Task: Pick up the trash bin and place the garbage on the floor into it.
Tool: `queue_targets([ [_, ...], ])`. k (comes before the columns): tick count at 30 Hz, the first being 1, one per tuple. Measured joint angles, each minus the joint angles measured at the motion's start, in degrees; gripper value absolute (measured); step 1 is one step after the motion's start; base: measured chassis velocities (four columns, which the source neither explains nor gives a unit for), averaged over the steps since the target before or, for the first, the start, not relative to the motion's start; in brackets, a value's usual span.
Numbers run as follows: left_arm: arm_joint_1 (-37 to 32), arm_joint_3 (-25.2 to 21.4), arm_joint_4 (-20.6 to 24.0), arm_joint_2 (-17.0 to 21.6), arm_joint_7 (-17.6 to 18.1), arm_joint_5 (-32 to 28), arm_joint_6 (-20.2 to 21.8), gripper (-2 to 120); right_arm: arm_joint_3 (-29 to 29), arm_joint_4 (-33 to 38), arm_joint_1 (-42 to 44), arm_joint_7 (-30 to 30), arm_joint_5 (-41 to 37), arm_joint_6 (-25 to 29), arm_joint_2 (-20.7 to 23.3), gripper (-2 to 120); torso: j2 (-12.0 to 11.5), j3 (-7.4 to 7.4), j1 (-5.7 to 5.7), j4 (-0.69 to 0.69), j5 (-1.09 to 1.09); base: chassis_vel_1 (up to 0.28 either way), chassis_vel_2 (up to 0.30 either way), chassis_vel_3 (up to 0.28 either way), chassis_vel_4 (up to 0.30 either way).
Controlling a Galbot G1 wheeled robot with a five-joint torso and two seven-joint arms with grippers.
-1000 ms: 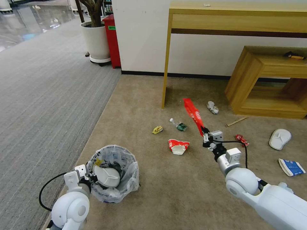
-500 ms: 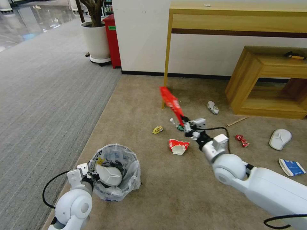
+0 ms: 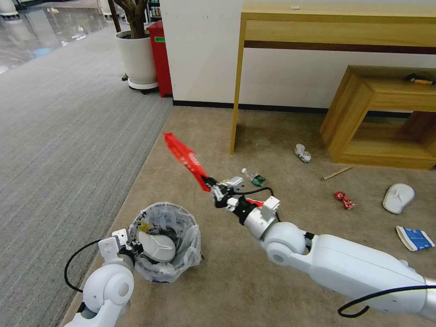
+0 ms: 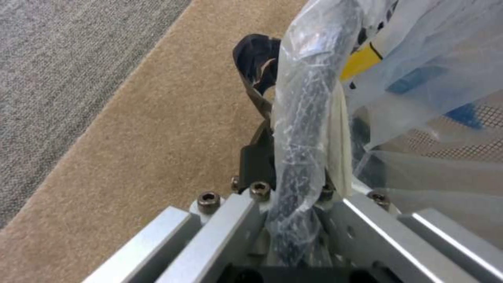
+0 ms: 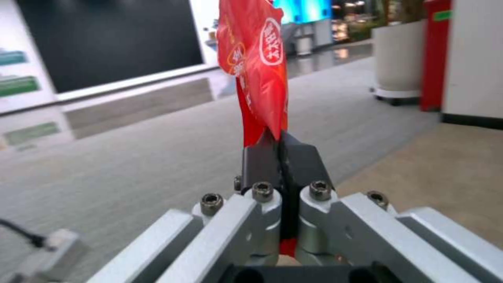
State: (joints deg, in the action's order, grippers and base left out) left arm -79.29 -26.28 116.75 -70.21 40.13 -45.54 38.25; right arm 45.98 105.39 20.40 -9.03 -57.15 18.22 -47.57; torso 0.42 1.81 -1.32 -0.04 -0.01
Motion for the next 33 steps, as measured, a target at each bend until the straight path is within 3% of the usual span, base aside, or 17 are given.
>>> queue_targets([
  [6,1.5,0.7,-0.6,0.3,0.6,-0.8,0.2,0,5.3,-2.6,-2.0,4.7,-0.6,2.9,-1.8,0,0.0,0.0,0.0,-0.02,-0.02,0.0,0.0,0.0,0.0],
  [16,2.2,0.9,0.5,1.8,1.9,-3.8,0.8,0,11.4,-9.4,-2.4,6.4,1.7,5.4,-5.7,0,0.0,0.01,-0.01,0.0,-0.02,0.0,0.0,0.0,0.0],
  [22,1.7,0.8,1.7,1.9,2.0,-4.4,0.8,0,10.0,-15.5,-1.2,7.0,5.4,9.1,-9.3,0,0.0,0.0,-0.01,0.0,0.0,0.0,0.0,0.0,0.0],
  [33,1.5,0.4,2.6,1.8,1.8,-5.1,0.8,0,6.8,-20.5,2.1,8.7,12.0,12.8,-13.6,0,0.0,0.0,-0.01,0.0,0.0,0.0,0.0,0.0,0.0],
])
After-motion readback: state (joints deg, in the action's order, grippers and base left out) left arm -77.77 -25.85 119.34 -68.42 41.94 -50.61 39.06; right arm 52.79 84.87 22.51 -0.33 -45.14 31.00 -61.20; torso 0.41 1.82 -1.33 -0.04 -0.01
